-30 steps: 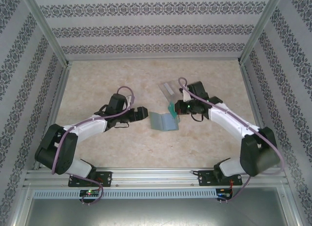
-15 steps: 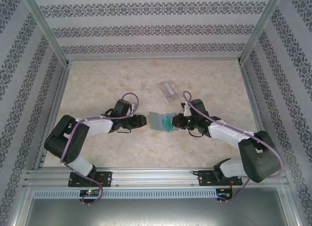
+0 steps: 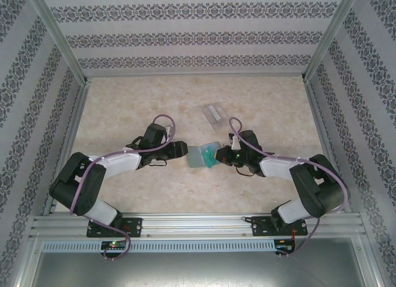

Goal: Put the credit cards into the card holder
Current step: Insert the credit card into the card slot.

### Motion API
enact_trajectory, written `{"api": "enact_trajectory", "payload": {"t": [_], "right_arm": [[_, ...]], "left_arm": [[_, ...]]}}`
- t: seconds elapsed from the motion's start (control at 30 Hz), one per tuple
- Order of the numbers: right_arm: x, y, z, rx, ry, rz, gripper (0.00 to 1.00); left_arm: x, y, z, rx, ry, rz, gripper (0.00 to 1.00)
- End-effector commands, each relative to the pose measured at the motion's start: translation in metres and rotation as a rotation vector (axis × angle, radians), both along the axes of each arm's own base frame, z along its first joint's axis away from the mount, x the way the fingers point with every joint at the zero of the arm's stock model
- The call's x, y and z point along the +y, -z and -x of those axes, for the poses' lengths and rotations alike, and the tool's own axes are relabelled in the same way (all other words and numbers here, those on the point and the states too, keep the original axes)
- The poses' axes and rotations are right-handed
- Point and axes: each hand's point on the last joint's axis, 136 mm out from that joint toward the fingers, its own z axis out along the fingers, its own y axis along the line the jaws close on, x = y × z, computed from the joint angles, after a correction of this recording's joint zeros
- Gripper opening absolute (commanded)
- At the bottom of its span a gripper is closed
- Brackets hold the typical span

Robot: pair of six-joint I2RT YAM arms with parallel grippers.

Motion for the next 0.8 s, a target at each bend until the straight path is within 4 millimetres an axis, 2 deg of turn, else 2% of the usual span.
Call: {"api": "enact_trajectory", "payload": {"t": [0.0, 0.1, 0.2, 0.27, 0.5, 0.63, 0.77], "right_arm": [[0.005, 0.001, 0.0, -0.013, -0.008, -0.027, 0.0], [0.006, 0.002, 0.0, -0.006, -0.004, -0.042, 0.0], [0.009, 0.004, 0.001, 0.001, -0.013, -0.05, 0.0], [0.008, 0.006, 0.002, 0.006, -0.005, -0.047, 0.0], [0.008, 0.015, 0.003, 0.01, -0.008, -0.047, 0.0], [0.017, 0.017, 0.004, 0.014, -0.024, -0.078, 0.0], [0.019, 0.021, 0.004, 0.029, -0.014, -0.083, 0.0]], "left_arm": [[-0.006, -0.002, 0.002, -0.01, 0.008, -0.014, 0.66], [-0.012, 0.007, 0.004, 0.014, 0.019, -0.02, 0.61], [-0.015, 0.019, 0.006, 0.037, 0.02, -0.016, 0.44], [-0.013, 0.024, 0.006, 0.044, 0.011, -0.028, 0.36], [-0.011, 0.036, 0.006, 0.066, 0.018, -0.066, 0.27], [-0.012, 0.043, 0.004, 0.082, 0.017, -0.073, 0.19], [-0.011, 0.048, 0.002, 0.093, 0.01, -0.089, 0.16]]}}
